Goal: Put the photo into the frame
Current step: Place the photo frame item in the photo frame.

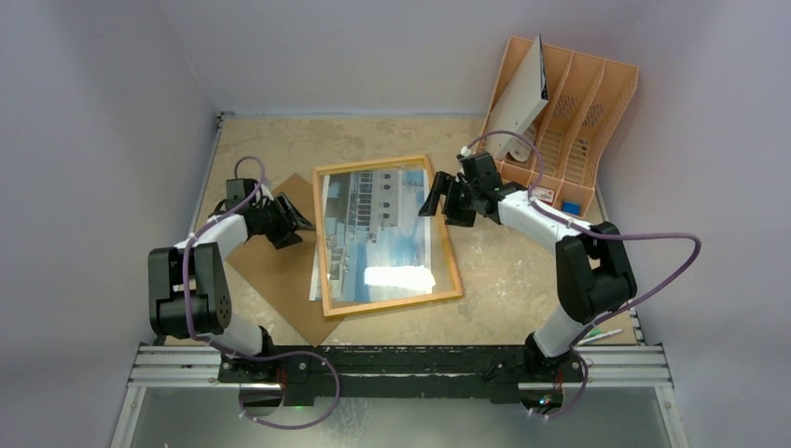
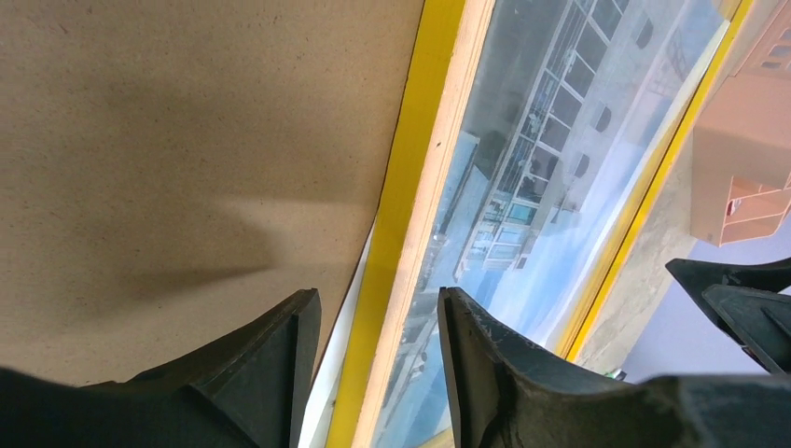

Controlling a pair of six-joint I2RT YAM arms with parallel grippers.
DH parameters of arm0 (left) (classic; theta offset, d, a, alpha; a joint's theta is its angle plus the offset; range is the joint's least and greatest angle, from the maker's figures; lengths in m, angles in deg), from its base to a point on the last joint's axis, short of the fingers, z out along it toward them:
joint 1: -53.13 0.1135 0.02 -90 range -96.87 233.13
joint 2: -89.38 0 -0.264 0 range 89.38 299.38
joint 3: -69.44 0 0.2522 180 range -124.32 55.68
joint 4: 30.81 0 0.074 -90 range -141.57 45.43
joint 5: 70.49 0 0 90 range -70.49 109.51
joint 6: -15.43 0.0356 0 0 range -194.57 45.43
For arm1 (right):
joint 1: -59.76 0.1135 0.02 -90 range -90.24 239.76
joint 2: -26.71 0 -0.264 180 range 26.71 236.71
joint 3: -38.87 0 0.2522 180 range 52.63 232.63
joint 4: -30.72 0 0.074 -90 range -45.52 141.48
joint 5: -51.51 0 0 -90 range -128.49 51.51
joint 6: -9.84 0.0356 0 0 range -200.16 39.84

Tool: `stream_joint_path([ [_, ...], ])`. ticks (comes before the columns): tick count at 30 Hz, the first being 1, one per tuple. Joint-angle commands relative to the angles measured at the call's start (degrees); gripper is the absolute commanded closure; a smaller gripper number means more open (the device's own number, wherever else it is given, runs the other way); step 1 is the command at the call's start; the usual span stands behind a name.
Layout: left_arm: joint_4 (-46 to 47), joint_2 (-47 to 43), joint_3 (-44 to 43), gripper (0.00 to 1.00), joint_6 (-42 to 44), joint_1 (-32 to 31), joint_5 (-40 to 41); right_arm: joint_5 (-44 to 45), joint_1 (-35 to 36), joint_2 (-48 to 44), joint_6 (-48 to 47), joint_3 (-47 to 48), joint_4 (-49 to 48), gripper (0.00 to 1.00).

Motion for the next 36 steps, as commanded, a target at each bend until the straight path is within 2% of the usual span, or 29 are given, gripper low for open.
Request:
stream_joint_path([
  [1, -1.1, -1.4, -3.4, 0.47, 2.0, -0.3, 1.7, 5.6, -0.2, -2.2, -1.4, -0.2, 2.5, 0.18],
  [6, -1.8, -1.1, -4.0, 0.41, 2.5, -0.3, 1.7, 2.6, -0.2, -2.2, -2.1, -0.9, 1.5, 0.2],
  [11, -2.0, -1.0, -3.6, 0.4, 2.5, -0.3, 1.0, -4.2, -0.2, 0.1, -2.8, -2.2, -3.0, 0.25],
  [17, 0.1, -1.6, -0.9, 0.47, 1.0, -0.3, -2.2, -9.6, -0.2, 3.3, -1.5, -4.4, -6.7, 0.43],
  [19, 1.0, -1.8, 0.3, 0.48, 0.6, -0.3, -2.8, -9.9, -0.2, 4.5, -1.5, -4.6, -6.9, 0.45],
  [22, 2.1, -1.9, 1.8, 0.48, -0.1, -0.3, -3.7, -8.2, -0.2, 5.5, -1.5, -4.8, -6.7, 0.47],
  [25, 2.8, -1.9, 2.7, 0.48, -0.5, -0.3, -4.4, -1.5, -0.2, 5.6, -1.6, -4.1, -4.5, 0.49],
  [28, 1.7, -2.3, 2.2, 0.48, -0.5, -0.3, -3.8, 0.9, -0.2, 2.2, -1.4, -3.4, -2.7, 0.49],
  [36, -7.6, -5.8, -1.9, 0.45, 3.4, -0.3, 5.9, 9.3, -0.2, -4.4, -2.0, -2.0, 0.4, 0.42],
])
